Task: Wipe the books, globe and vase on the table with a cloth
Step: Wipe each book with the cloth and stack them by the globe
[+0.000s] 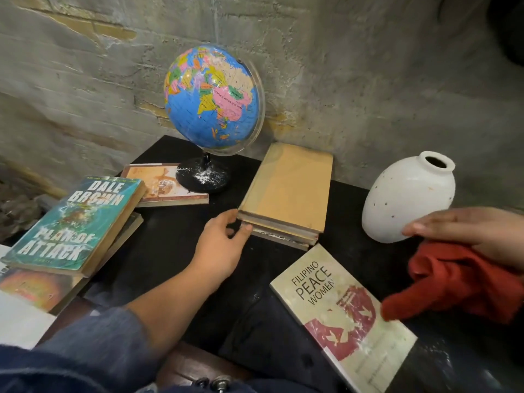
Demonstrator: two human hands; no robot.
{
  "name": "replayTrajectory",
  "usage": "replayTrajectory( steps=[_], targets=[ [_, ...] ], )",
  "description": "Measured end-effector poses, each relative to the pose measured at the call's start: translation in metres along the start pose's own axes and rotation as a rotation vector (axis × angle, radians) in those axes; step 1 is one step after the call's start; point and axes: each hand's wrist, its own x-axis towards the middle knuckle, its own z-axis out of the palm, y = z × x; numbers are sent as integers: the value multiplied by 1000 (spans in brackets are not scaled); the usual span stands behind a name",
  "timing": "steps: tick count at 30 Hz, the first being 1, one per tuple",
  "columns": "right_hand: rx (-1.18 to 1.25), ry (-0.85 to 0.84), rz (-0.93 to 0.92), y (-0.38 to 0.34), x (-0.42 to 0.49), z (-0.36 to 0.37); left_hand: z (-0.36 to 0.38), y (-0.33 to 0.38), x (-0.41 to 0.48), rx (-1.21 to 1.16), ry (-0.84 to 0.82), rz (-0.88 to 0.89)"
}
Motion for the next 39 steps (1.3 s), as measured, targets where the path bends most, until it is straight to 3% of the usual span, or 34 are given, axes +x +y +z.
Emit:
replayTrajectory(
  steps=[3, 6, 8, 11, 16, 19, 24, 31, 39],
  targets=[
    [-92, 13, 120, 42, 12, -6, -5, -1, -18, -27, 20, -37],
    [-475, -32, 208, 81, 32, 11, -1, -5, -38, -96, -258, -144],
    [-672, -109, 281, 102, 40, 27, 6, -9, -48, -28, -460, -114],
    [-785, -54, 278, 115, 43, 51, 11, -15, -56, 105, -624, -89],
    [-819, -13, 258, 106, 39, 75, -7, -21, -59, 79, -594, -102],
    [-798, -79, 208, 102, 44, 99, -18, -23, -64, 23, -644, -124],
    [-811, -166, 128, 80, 47, 147, -27, -30, -73, -89, -590, -216],
    [-859, -230, 1, 34, 47, 202, -77, -47, -71, 42, -482, -151],
    [-778, -143, -237, -20, 60, 242, -133, -83, -69, 62, -299, -154]
  ],
)
